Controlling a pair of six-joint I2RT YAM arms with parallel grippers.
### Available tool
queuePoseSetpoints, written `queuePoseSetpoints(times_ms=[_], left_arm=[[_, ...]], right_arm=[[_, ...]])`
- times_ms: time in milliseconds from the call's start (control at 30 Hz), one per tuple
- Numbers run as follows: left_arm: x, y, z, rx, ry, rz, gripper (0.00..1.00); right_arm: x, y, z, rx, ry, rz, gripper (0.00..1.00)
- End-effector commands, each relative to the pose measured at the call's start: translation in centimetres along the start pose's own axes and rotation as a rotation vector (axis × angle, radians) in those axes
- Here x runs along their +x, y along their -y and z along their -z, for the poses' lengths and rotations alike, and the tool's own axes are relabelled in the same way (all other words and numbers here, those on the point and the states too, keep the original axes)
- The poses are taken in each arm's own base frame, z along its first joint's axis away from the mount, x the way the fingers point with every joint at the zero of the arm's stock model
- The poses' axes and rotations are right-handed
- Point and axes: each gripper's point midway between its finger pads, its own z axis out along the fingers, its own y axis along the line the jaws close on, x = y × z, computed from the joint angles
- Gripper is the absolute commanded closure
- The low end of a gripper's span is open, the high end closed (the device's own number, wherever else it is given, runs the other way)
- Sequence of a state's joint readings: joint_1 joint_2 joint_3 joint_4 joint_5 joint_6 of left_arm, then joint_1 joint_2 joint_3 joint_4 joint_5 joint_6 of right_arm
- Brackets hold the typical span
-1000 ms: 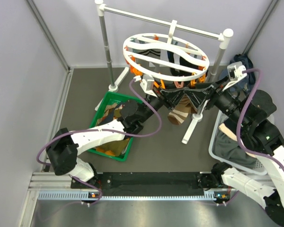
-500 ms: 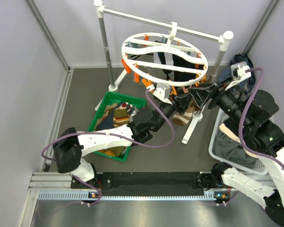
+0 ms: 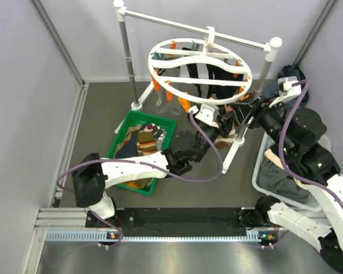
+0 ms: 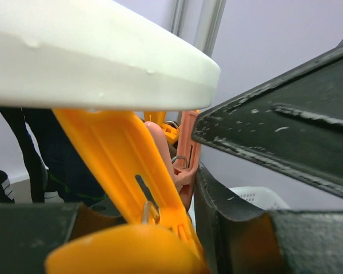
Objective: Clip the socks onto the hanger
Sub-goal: Open the clamp at the hanger.
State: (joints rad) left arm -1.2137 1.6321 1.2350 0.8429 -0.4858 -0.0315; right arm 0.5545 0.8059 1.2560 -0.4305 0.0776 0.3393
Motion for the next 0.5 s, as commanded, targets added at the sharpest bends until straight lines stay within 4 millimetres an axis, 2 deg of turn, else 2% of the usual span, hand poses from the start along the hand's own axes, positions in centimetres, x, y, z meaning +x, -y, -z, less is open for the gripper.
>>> queuePoseSetpoints(times_ms=[0,300,400,467], left_arm=[[-0.5,1.3,-0.2,0.023,0.003,-0.042,0.77],[0.1,1.9,-0.3,0.034,-0.010,-0.060,0.77],[0.2,2.2,-0.3,0.040,-0.015,-0.062,0.77],[0.3,2.5,-0.1,0.063,-0.019,-0.064,0.73]], right_arm=[[-1.2,0.3,-0.6,0.020,0.067,-0.011,0.51],[-1.3,0.0,-1.2,0.004,0.086,-0.033,0.55],[-1.7,0.0,-1.2,0.006,0.107,-0.038,0.60],[-1.9,0.0,-1.2,0.008,0.111,-0.040,0.69]])
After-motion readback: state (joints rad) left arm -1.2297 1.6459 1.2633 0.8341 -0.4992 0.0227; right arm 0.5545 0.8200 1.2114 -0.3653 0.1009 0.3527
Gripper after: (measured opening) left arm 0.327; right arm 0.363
